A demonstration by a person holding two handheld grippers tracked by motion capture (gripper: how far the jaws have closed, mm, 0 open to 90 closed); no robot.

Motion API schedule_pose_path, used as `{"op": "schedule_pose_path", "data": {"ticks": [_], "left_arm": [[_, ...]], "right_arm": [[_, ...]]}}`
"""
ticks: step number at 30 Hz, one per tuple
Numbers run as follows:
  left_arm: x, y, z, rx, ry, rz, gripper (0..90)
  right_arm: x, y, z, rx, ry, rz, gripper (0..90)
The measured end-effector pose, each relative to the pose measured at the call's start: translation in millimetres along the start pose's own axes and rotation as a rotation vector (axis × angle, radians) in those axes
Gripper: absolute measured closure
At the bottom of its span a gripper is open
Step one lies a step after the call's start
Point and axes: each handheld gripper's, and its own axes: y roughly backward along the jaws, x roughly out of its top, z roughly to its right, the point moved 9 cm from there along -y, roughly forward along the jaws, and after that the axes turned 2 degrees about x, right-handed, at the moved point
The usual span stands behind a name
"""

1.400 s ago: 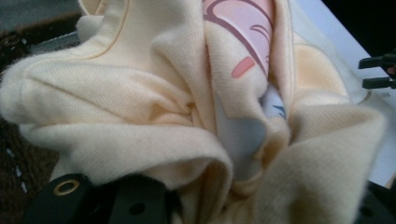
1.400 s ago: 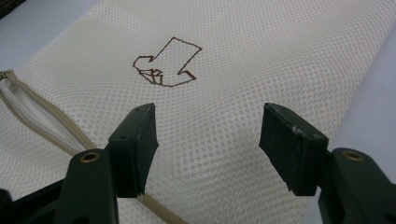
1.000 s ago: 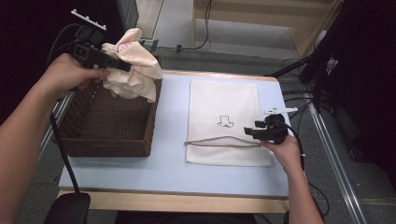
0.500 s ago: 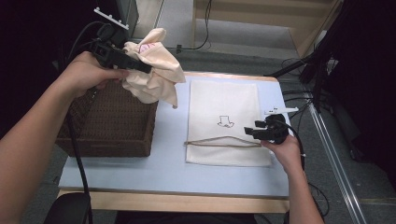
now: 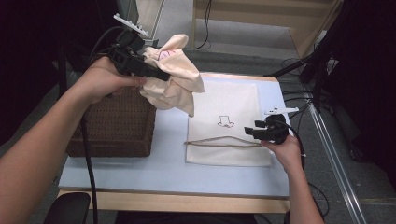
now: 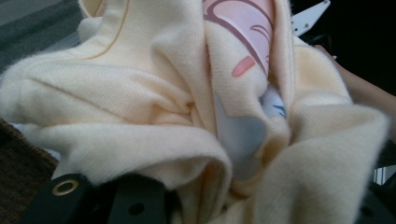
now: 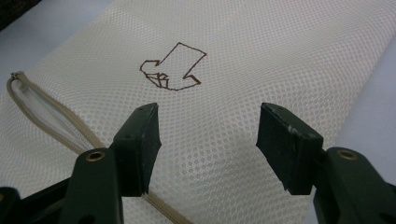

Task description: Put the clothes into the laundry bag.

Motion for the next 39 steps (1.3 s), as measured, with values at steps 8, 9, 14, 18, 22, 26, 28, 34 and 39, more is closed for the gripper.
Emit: {"op": "schedule_pose_path", "data": {"ticks": [8,9,14,18,22,26,28,34,39], "left_arm": [[-12.1,-14.2,32.1,-0.052,-0.033,0.000,61.2],[-14.2,-15.6,35.9,-0.055,-0.034,0.004,61.2],[-24.1,-17.5,52.9,-0.063,-0.043,-0.011,61.2],[-31.9,-19.3,65.5,-0.080,-0.033,-0.022,61.0],[-40.9,-25.3,76.4,-0.105,-0.027,-0.019,60.8],[-50.0,-35.3,89.2,-0.153,-0.019,-0.036,60.6],[-54.3,-42.7,95.9,-0.163,-0.027,-0.054,60.4],[-67.0,-71.2,115.1,-0.215,-0.011,-0.086,60.5],[-80.5,-100.4,129.5,-0.255,-0.010,-0.116,60.5]], "right_arm": [[-0.3,-0.2,-0.5,-0.001,0.003,-0.002,40.4],[-0.4,-0.2,-0.5,-0.002,0.003,-0.002,40.4],[-0.6,0.1,-0.6,-0.003,0.000,-0.003,40.4],[-0.5,-0.4,-0.4,-0.003,0.006,-0.002,40.5],[-0.2,-0.6,-1.0,-0.004,0.005,-0.001,40.5],[-0.3,-0.4,-0.8,-0.004,0.005,-0.002,40.5],[-0.6,-0.7,-0.5,-0.003,0.005,-0.003,40.5],[-0.6,-0.5,-0.6,-0.005,0.004,-0.003,40.5],[-1.4,-0.9,0.4,-0.007,0.003,-0.008,40.8]]}}
